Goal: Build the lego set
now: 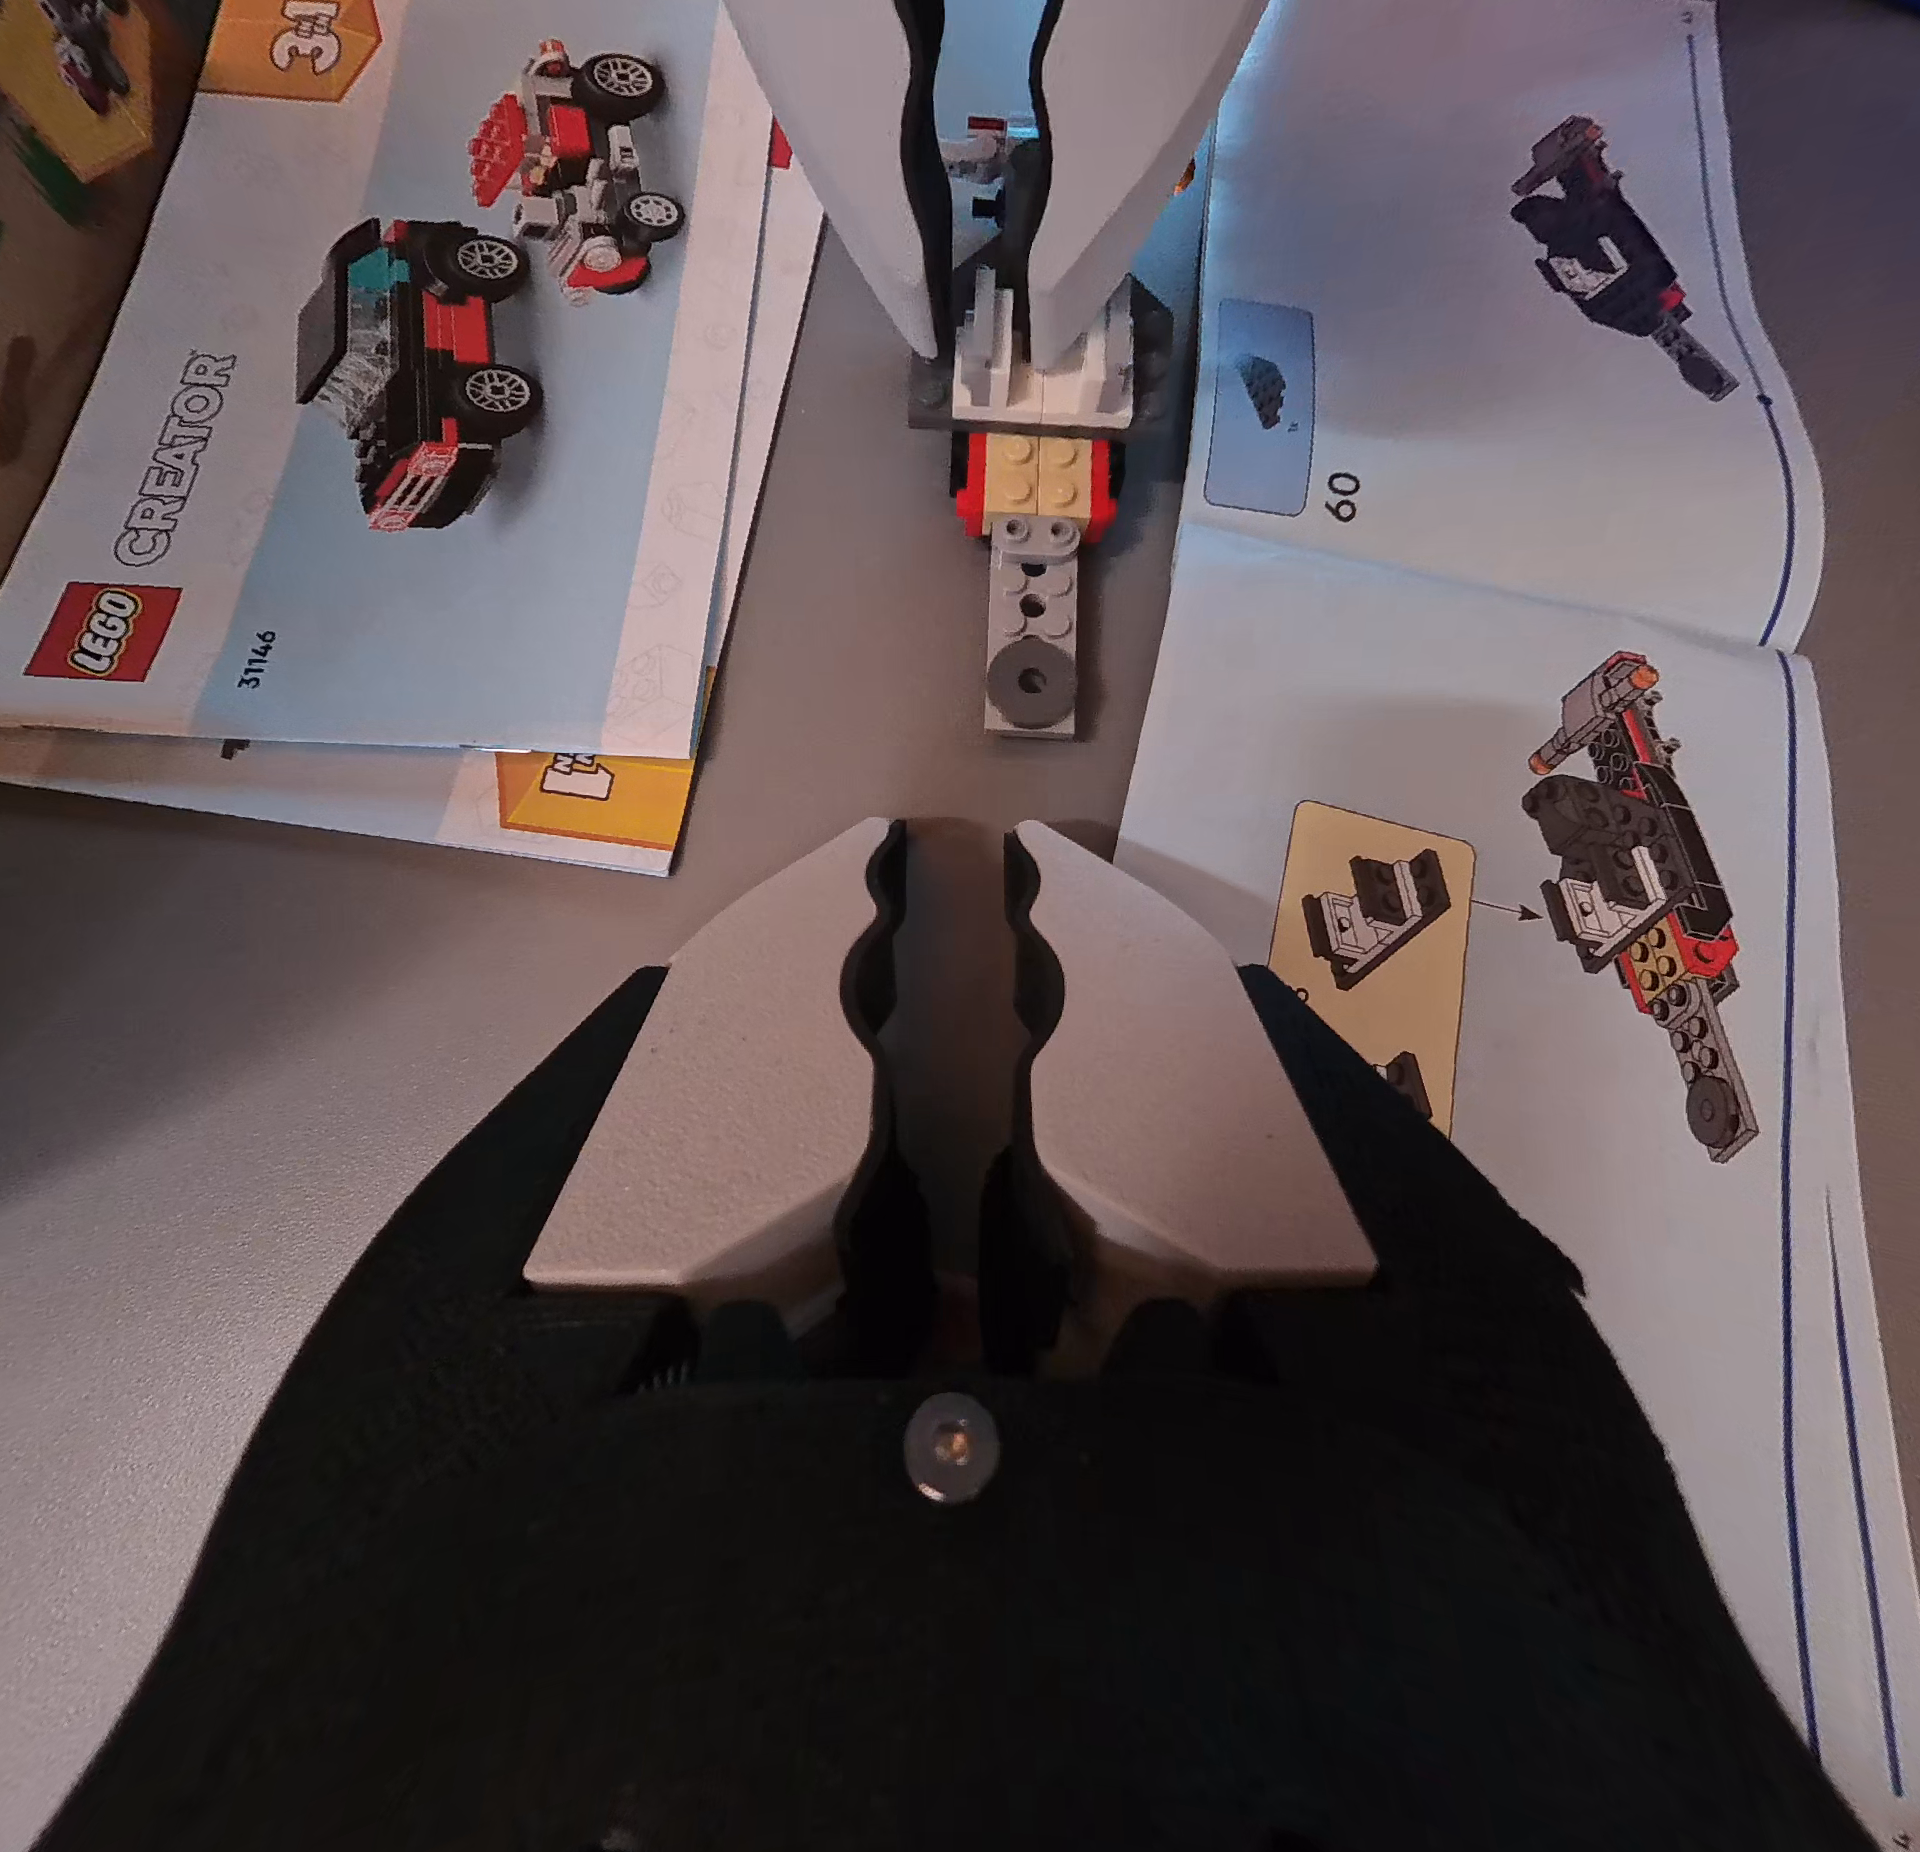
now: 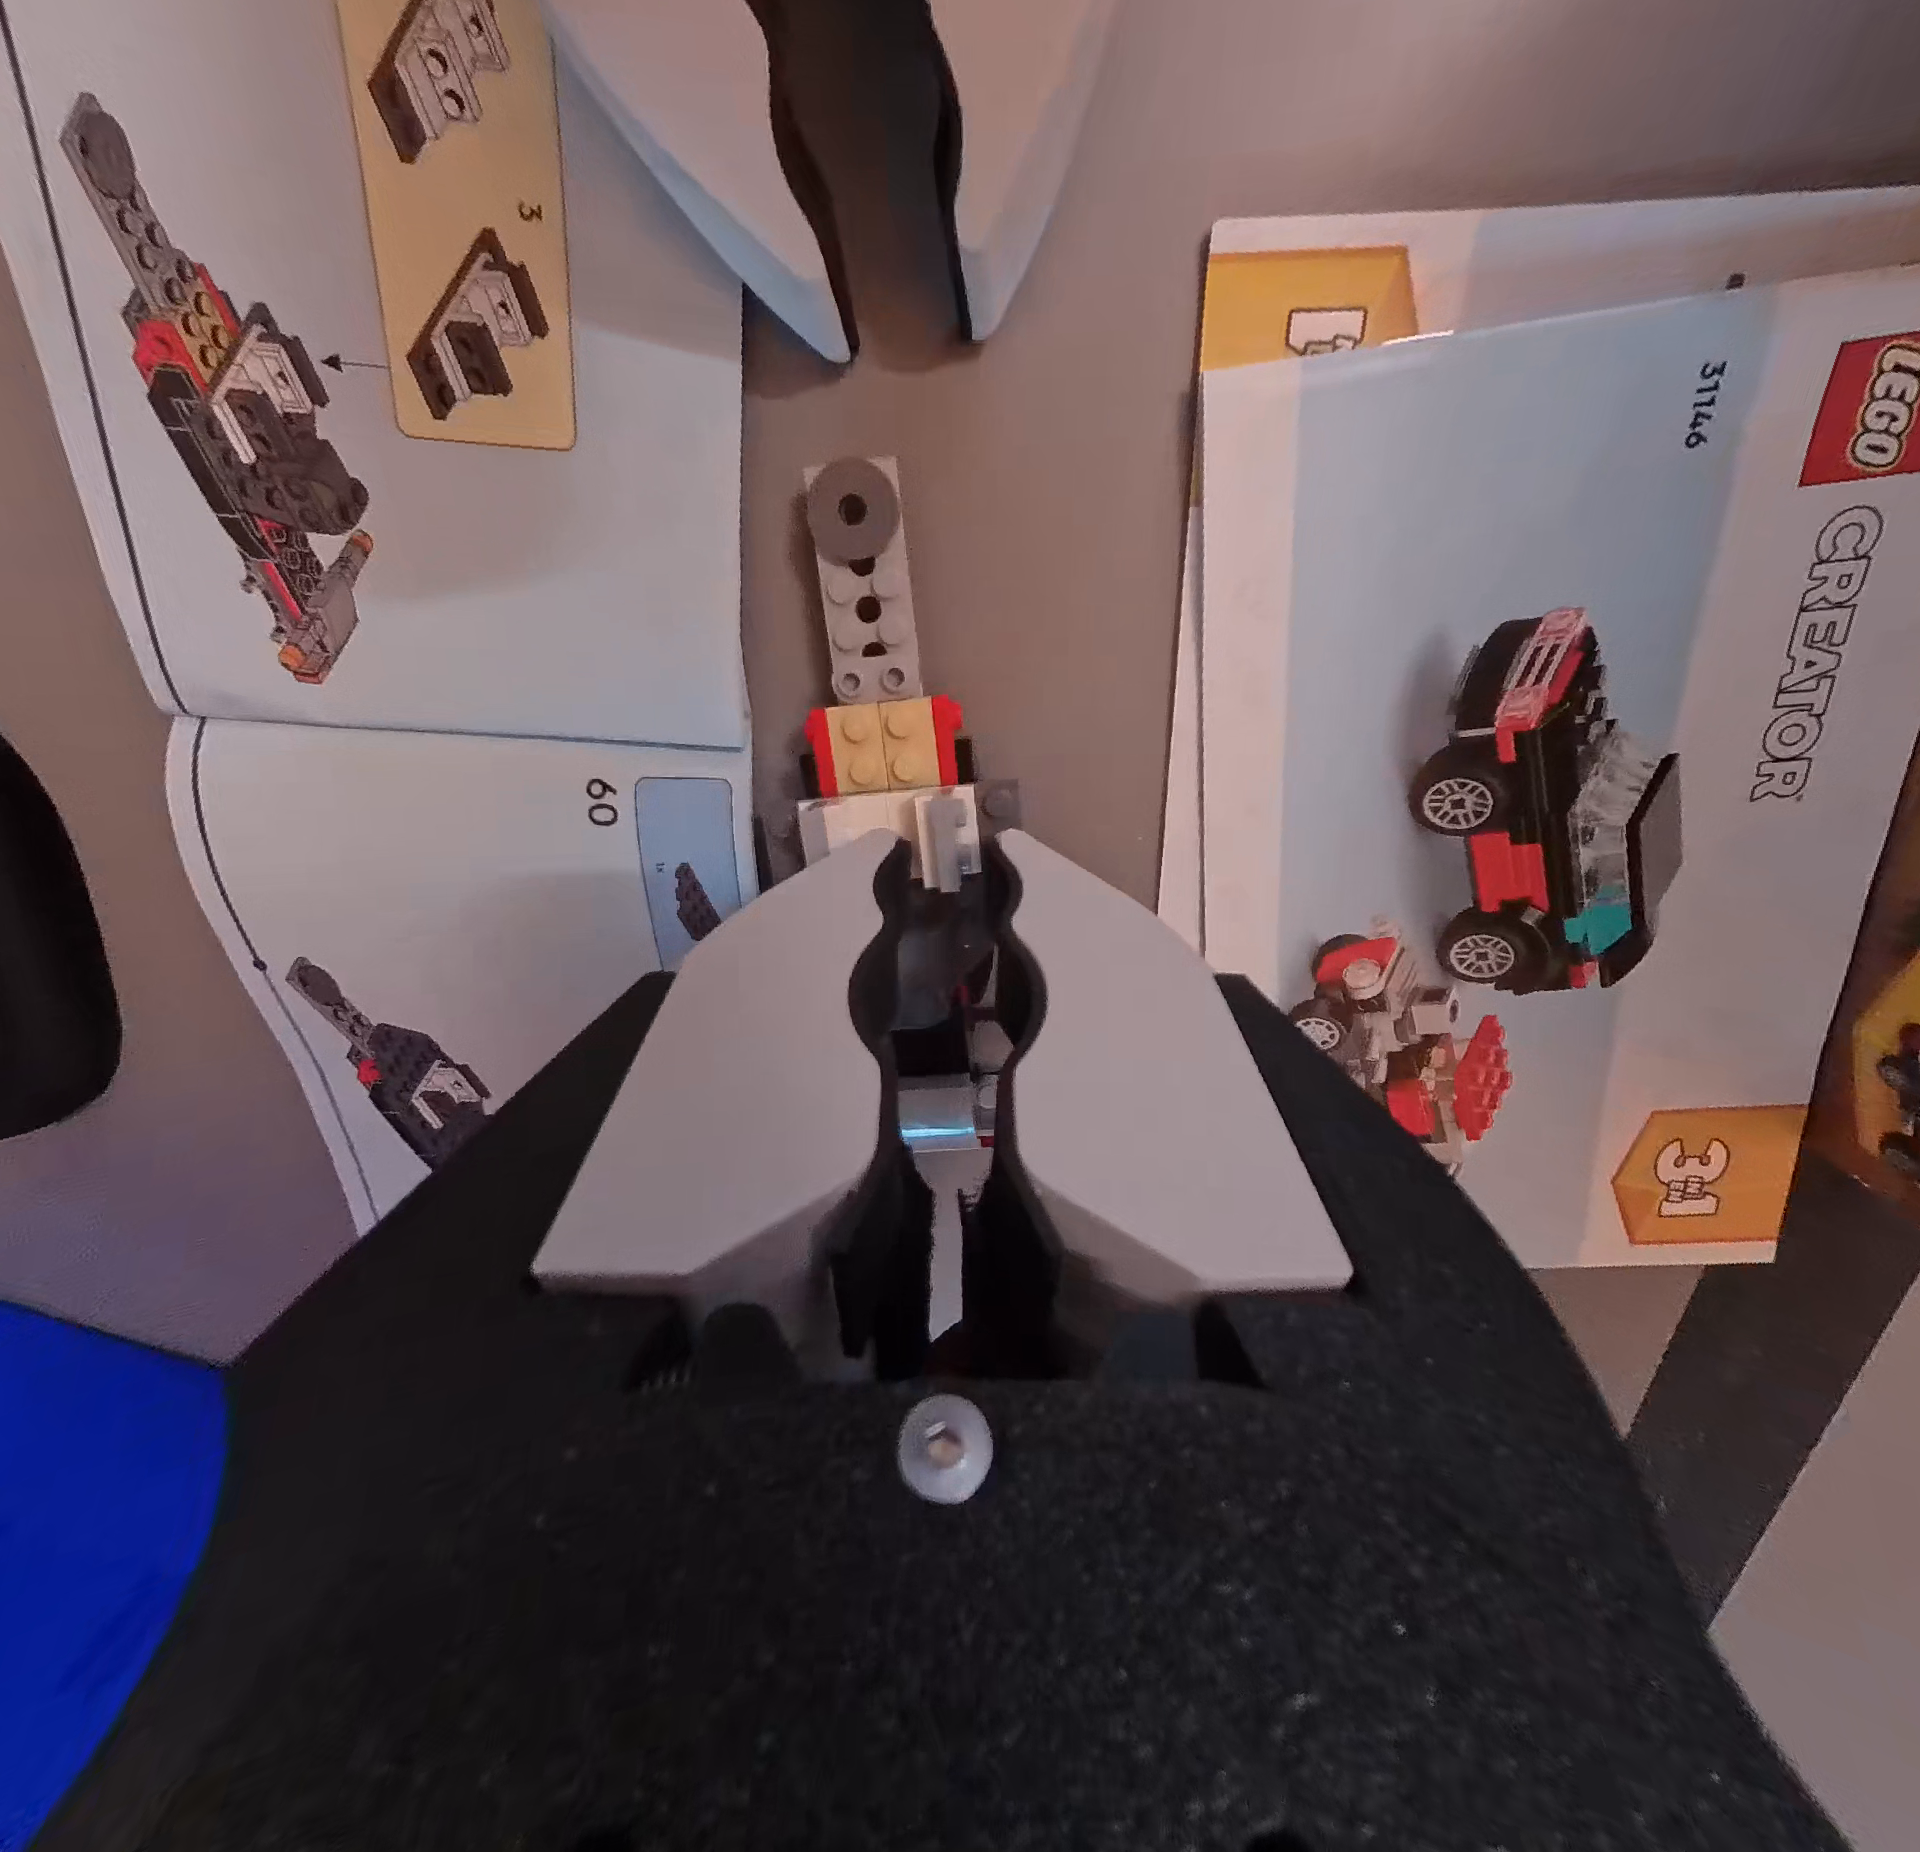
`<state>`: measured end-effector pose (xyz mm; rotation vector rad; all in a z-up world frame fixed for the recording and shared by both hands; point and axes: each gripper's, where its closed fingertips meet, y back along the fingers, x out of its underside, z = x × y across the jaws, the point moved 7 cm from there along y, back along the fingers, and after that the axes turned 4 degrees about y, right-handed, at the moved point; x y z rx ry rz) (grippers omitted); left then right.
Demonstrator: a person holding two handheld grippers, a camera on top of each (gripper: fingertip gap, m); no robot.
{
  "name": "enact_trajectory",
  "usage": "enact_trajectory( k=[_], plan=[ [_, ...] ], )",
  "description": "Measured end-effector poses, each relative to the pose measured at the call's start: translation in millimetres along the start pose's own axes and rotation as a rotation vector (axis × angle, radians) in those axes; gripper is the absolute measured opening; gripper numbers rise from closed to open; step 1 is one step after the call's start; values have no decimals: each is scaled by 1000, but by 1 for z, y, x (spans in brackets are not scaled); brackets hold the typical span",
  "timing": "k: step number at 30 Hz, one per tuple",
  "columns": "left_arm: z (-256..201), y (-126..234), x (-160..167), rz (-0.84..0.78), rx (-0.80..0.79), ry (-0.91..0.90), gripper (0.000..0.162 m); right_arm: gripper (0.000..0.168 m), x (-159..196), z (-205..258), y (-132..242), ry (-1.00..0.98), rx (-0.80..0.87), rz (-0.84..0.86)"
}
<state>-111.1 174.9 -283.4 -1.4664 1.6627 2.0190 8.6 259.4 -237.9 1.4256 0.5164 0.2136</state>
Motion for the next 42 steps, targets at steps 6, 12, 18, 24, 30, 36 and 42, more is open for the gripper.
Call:
enact_trajectory(
  k=[6, 12, 18, 24, 30, 36, 42],
  plan=[
    [0, 0, 0, 0, 0, 1, 19, 14, -1, 1, 0, 9, 7, 25],
    [0, 0, 0, 0, 0, 1, 19, 32, 5, 16, 66, -92, 292, -172],
    [0, 0, 0, 0, 0, 1, 19, 57, -1, 119, 112, -281, 523, -256],
    [-4, 1, -6, -27, 16, -29, 24, 62, -28, 216, 56, -535, 626, -727],
    [-22, 8, -36, -130, -2, -95, 33, 52, 18, 207, -19, -784, 652, -676],
    [-19, -24, -37, 9, -18, -92, 35, 51, 31, 197, -34, -817, 609, -649],
    [1, -25, -35, 125, -164, -135, 35, 50, 28, 199, -43, -778, 494, -628]
  ],
)
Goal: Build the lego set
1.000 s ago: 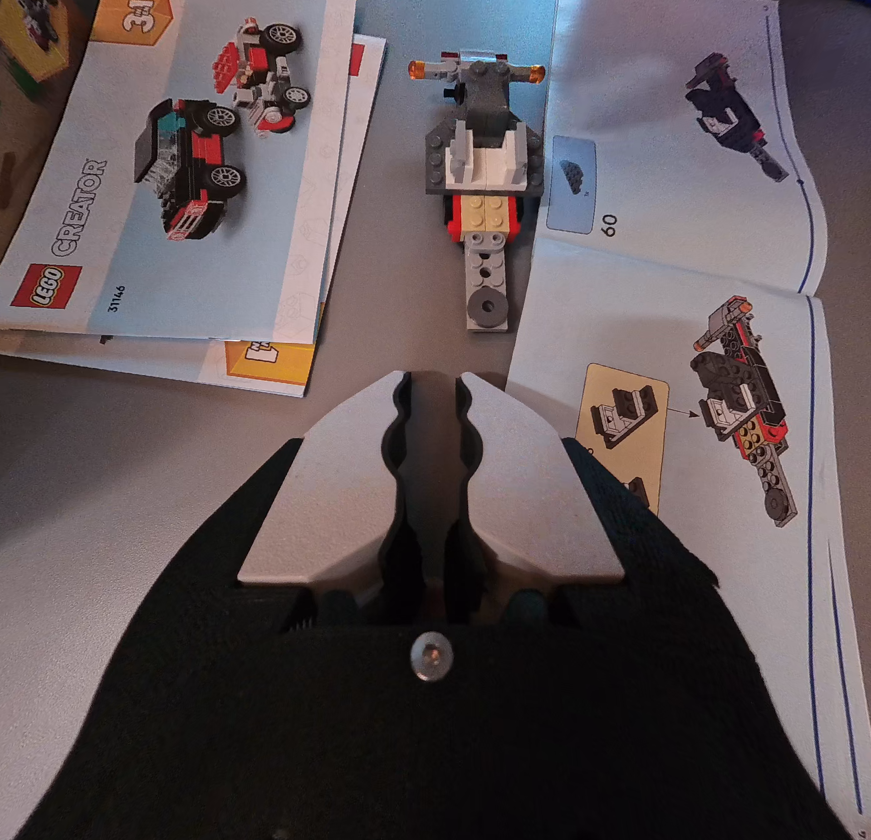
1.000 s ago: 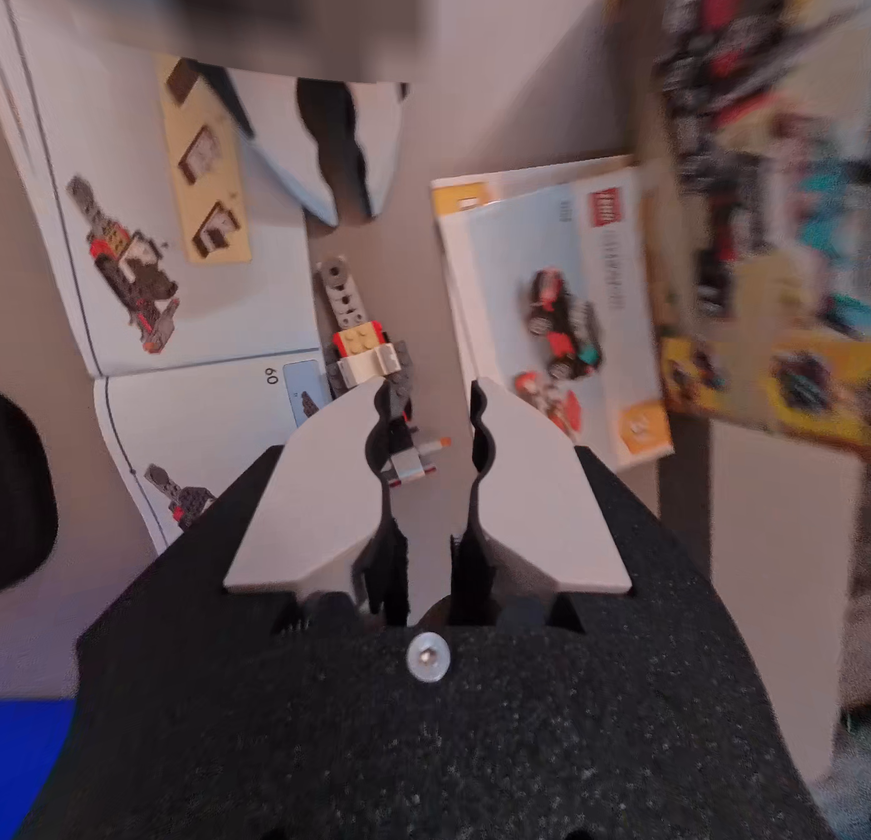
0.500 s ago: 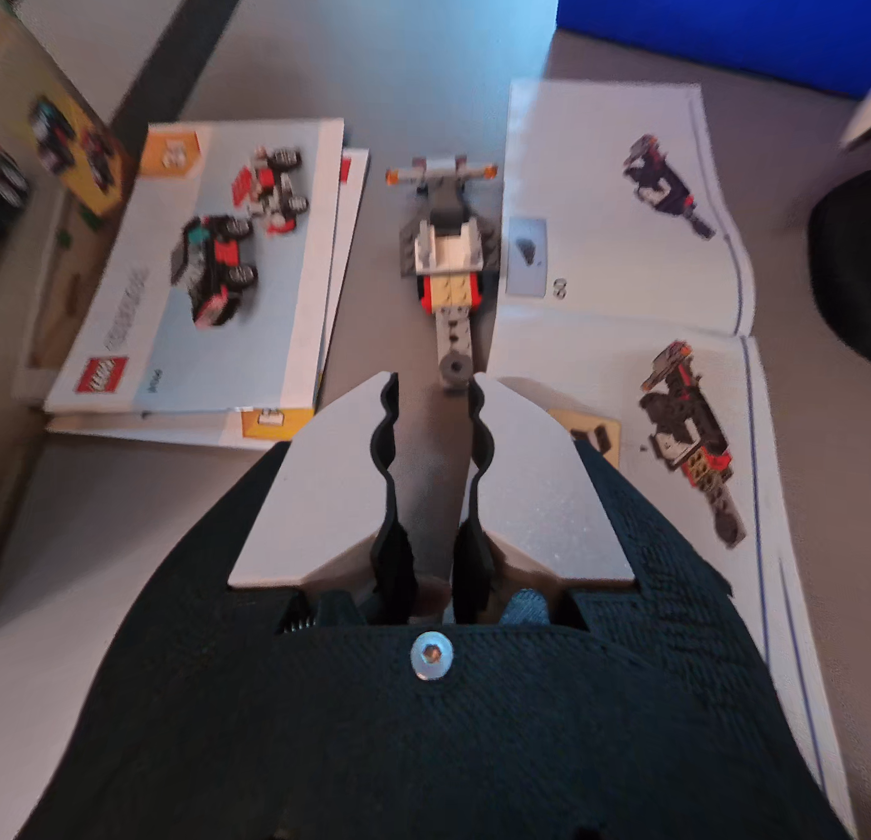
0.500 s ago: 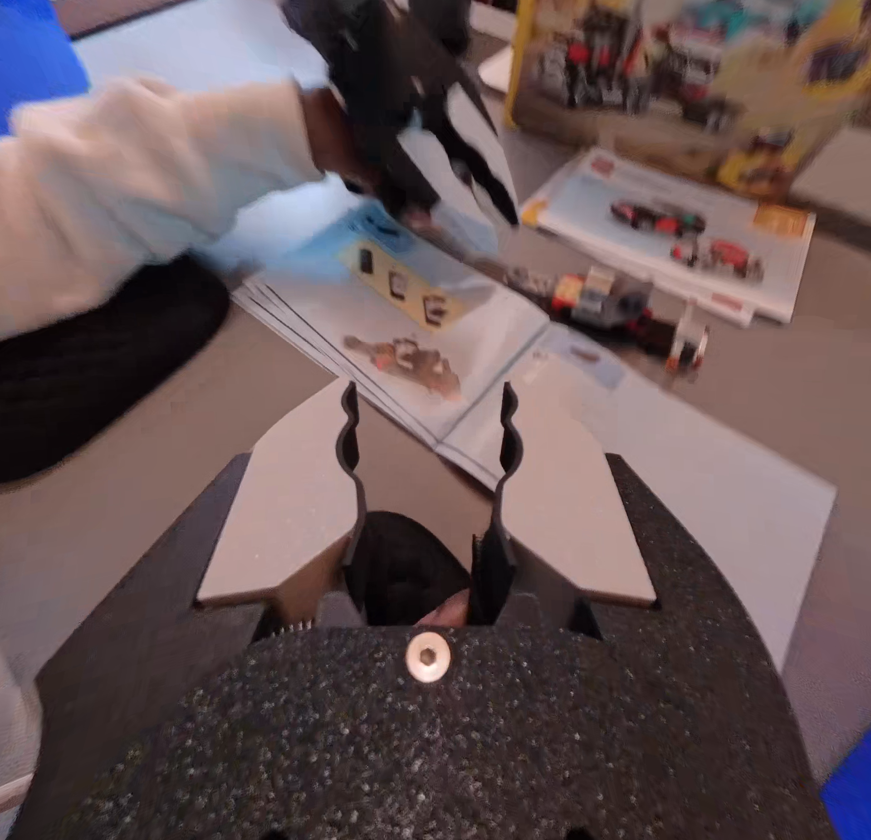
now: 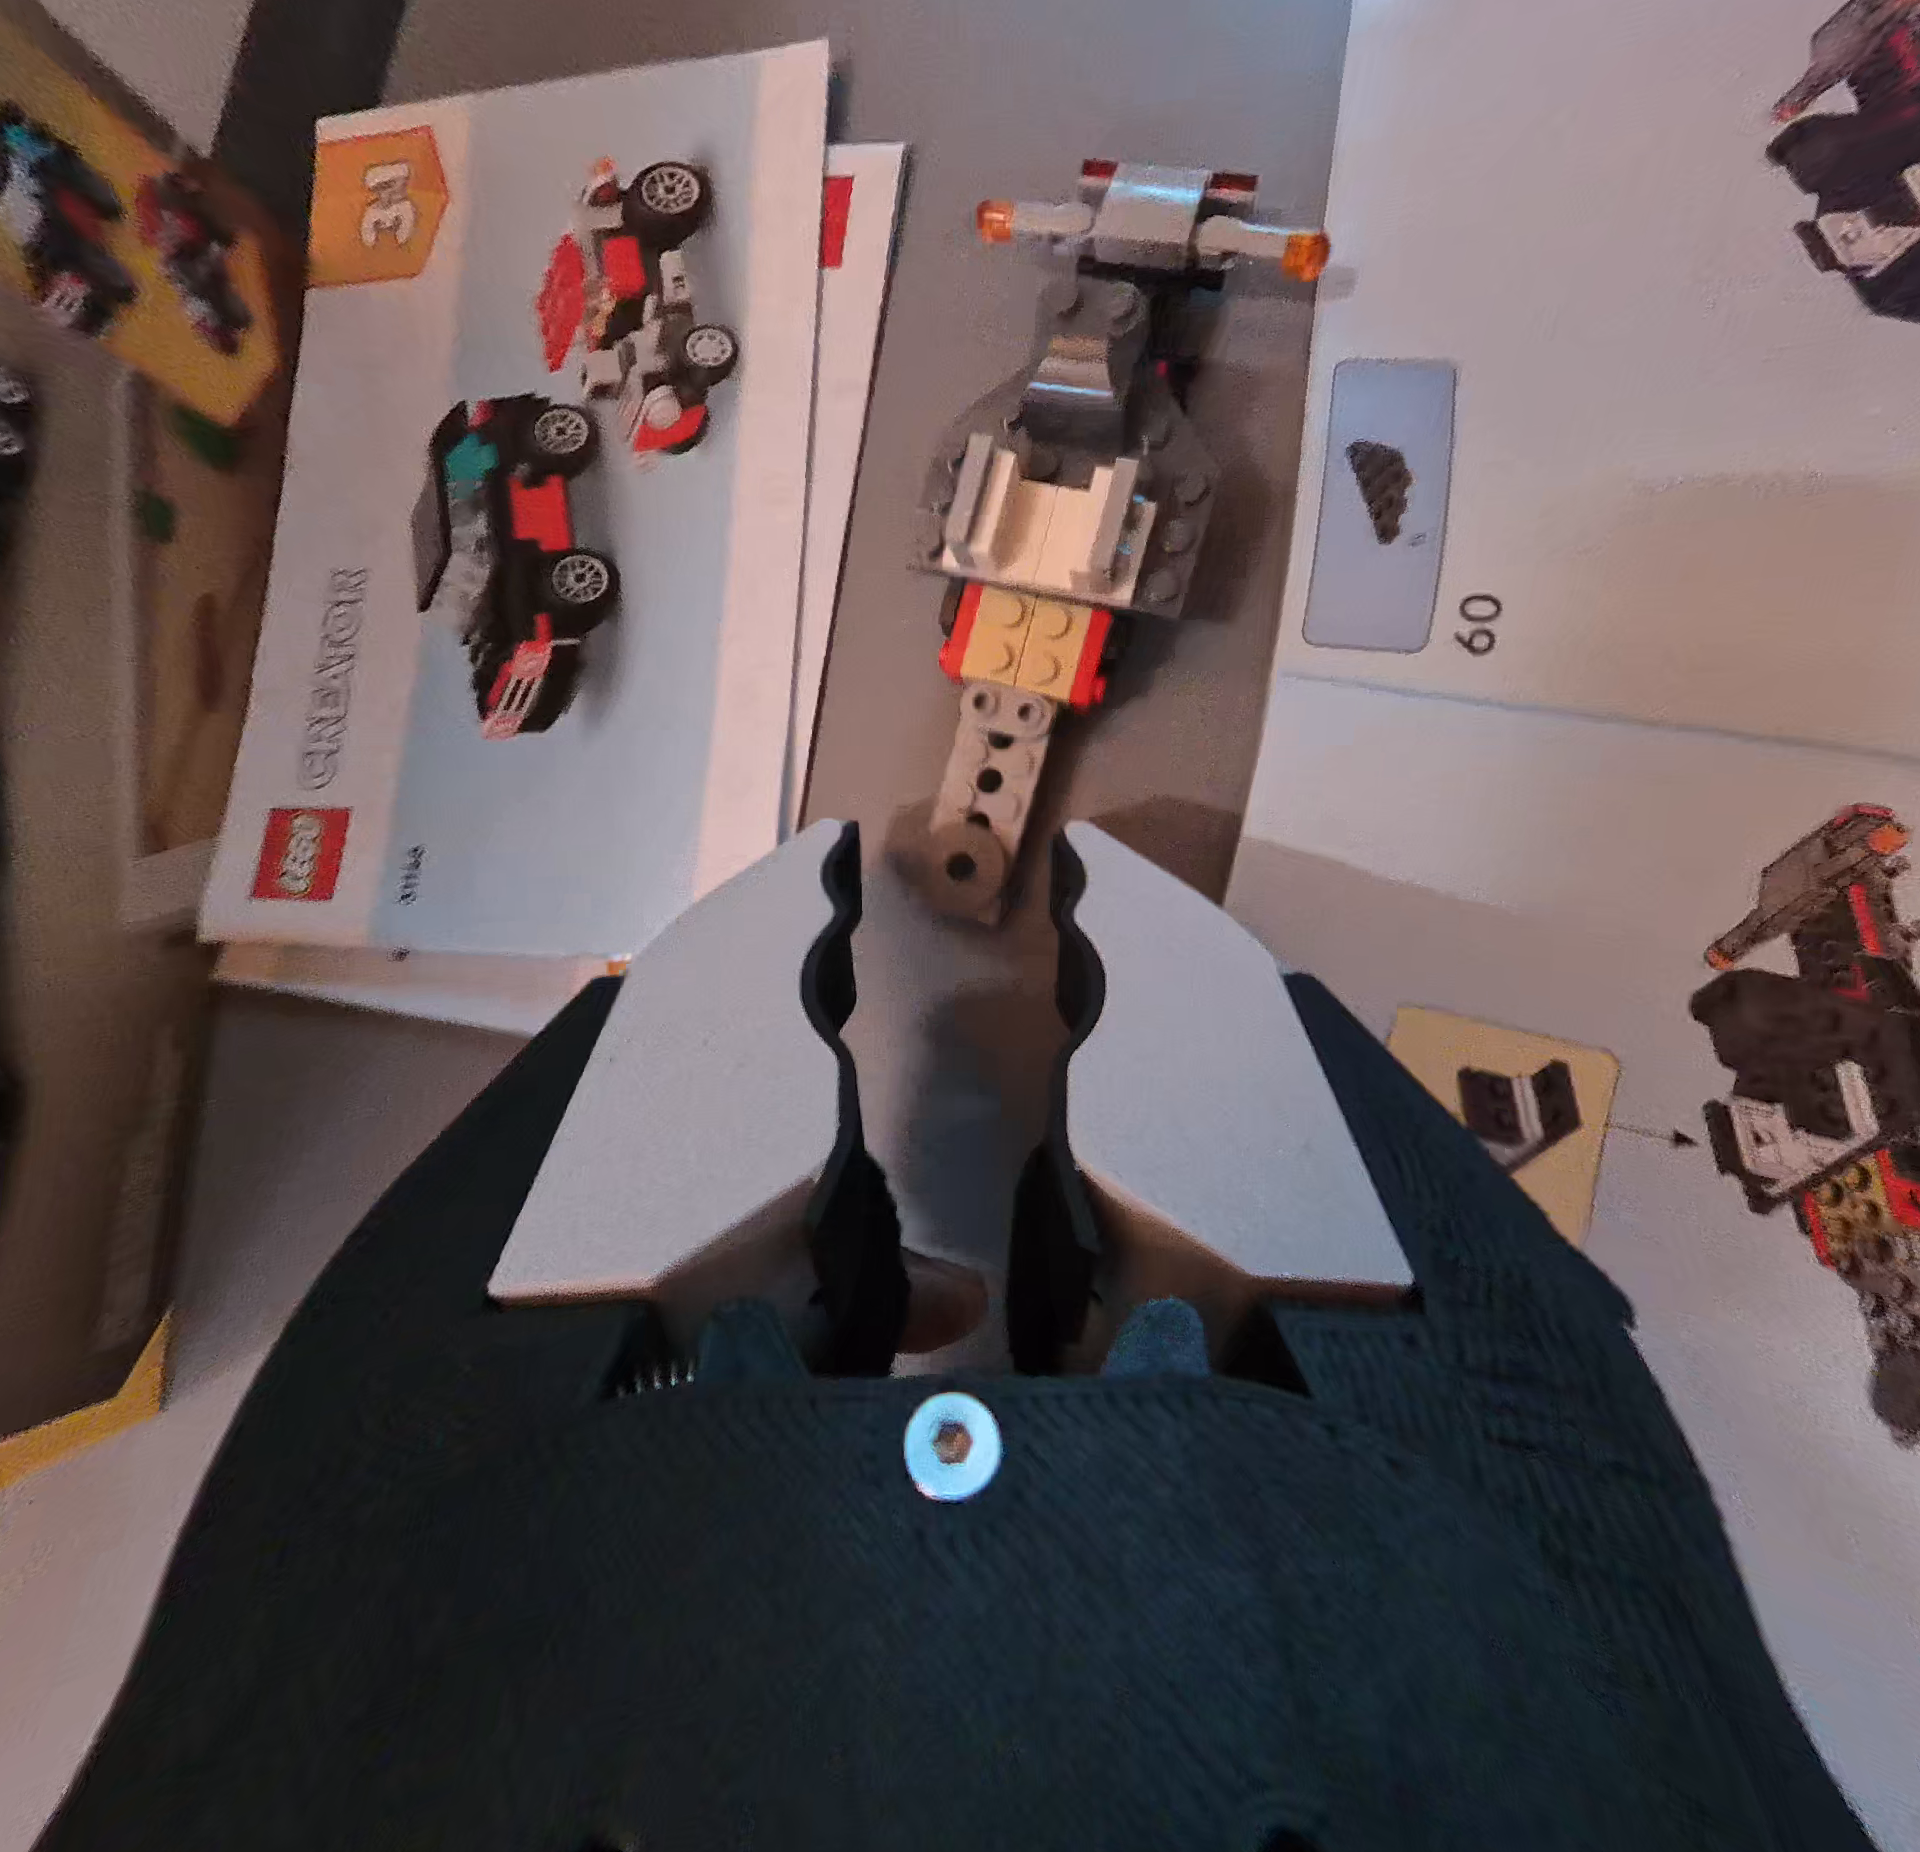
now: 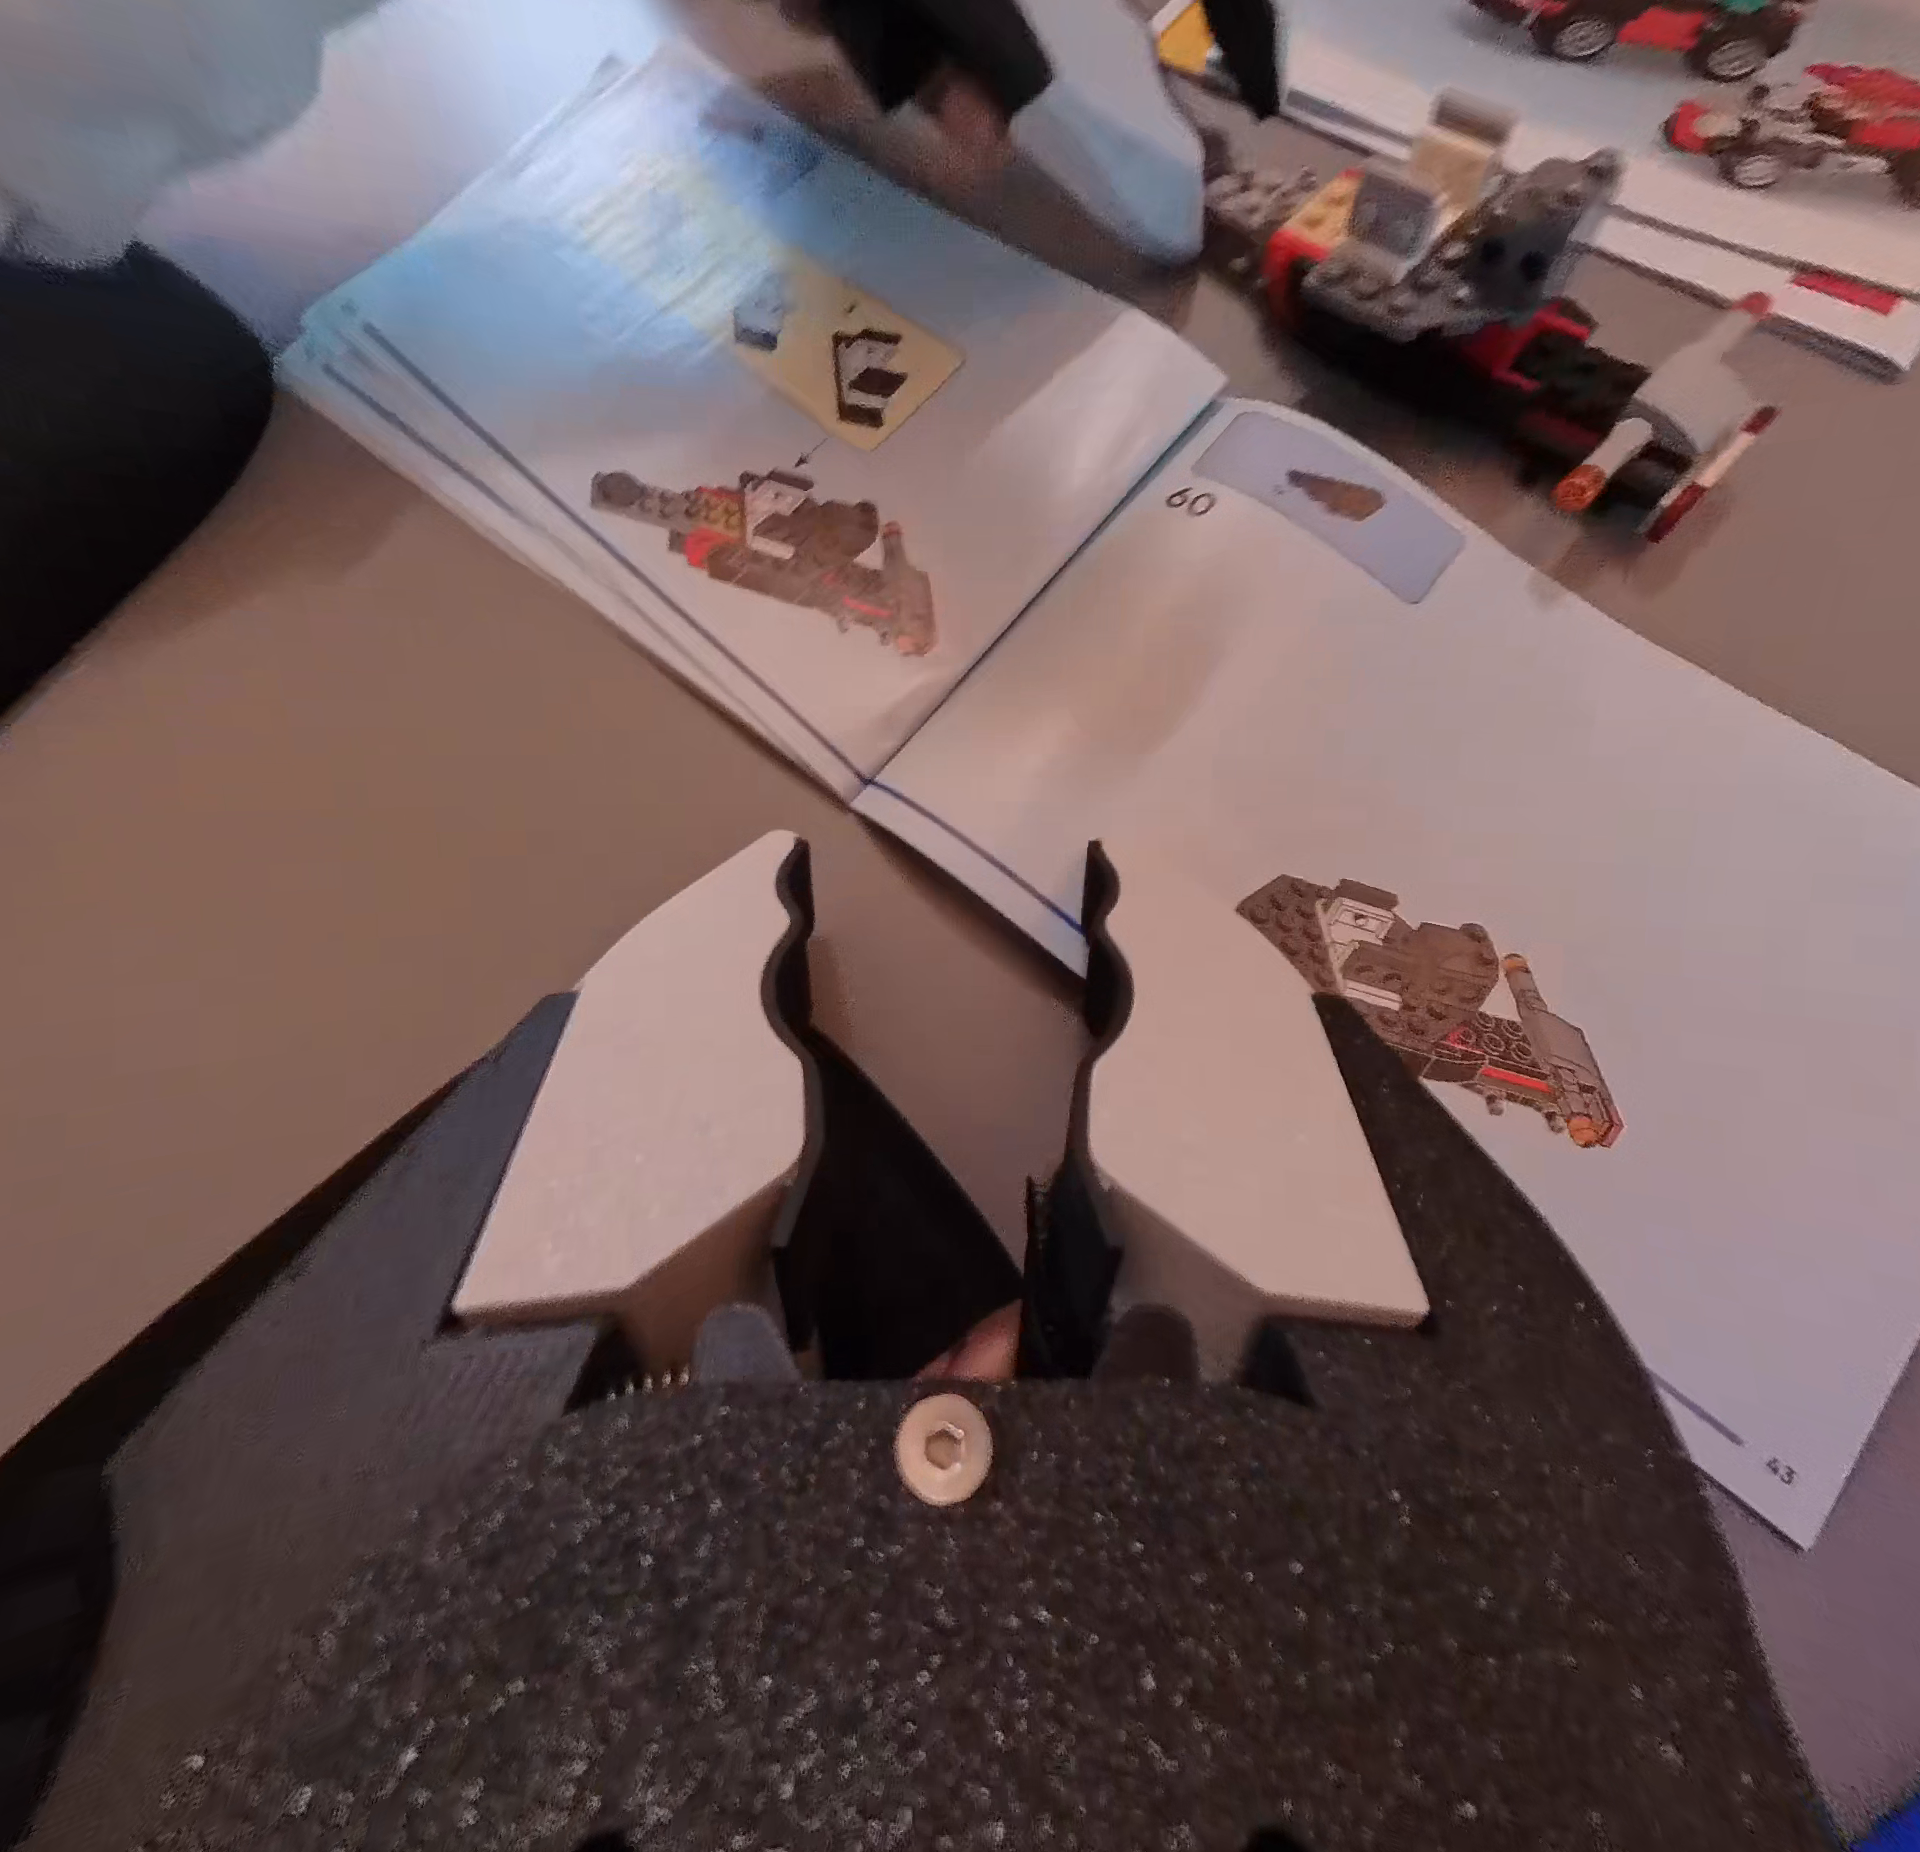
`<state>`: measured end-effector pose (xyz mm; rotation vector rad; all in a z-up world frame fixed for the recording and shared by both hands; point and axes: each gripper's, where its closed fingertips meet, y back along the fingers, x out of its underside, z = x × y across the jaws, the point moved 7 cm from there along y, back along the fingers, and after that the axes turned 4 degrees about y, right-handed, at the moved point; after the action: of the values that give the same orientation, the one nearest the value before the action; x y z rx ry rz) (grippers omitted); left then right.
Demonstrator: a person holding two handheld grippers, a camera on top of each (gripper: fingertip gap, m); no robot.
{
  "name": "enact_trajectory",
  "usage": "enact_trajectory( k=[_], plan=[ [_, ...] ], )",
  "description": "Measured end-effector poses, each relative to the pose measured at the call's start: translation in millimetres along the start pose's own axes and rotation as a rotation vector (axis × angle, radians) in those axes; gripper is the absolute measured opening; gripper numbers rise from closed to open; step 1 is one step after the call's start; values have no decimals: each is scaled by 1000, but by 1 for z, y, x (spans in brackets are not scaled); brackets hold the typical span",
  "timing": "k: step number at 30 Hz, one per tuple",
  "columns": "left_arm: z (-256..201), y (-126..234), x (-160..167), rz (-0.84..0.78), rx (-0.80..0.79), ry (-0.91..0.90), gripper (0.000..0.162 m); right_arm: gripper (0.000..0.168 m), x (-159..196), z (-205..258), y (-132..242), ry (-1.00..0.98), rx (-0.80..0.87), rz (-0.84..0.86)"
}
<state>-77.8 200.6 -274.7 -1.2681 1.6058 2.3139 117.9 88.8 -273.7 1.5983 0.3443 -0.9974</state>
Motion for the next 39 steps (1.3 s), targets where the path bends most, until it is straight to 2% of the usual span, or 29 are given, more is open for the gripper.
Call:
enact_trajectory(
  k=[3, 6, 10, 15, 18, 23, 26, 30, 34, 36, 39],
  plan=[
    [-10, 27, 0, -12, -3, 14, 35, 55, 2, -4, 9, 20, 42, -17],
    [-40, 52, 7, -85, 36, 6, 36, 55, 18, -25, 28, -86, 174, -35],
    [-77, 69, 30, -79, 87, 21, 36, 63, 34, -36, 33, -176, 227, -1],
    [-105, 84, 47, -101, 110, 116, 36, 56, 19, -19, 27, -122, 153, -86],
    [-105, 81, 65, -34, 39, 164, 36, 51, 8, -10, 20, -64, 125, -89],
    [-101, 84, 79, -42, 8, 269, 35, 49, -8, 9, 5, 81, 93, -52],
    [-101, 104, 78, -90, -69, 289, 35, 47, -11, 16, -4, 152, 90, -3],
    [-115, 158, 78, -221, -150, 367, 35, 47, -7, 21, -11, 223, 99, 69],
    [-145, 229, 89, -306, -140, 480, 33, 45, -6, 24, -14, 257, 86, 93],
    [-158, 274, 104, -290, -203, 498, 33, 48, -6, 24, -13, 234, 51, 92],
    [-166, 351, 149, -131, -425, 533, 34, 50, -5, 23, -11, 210, 34, 63]
  ],
)
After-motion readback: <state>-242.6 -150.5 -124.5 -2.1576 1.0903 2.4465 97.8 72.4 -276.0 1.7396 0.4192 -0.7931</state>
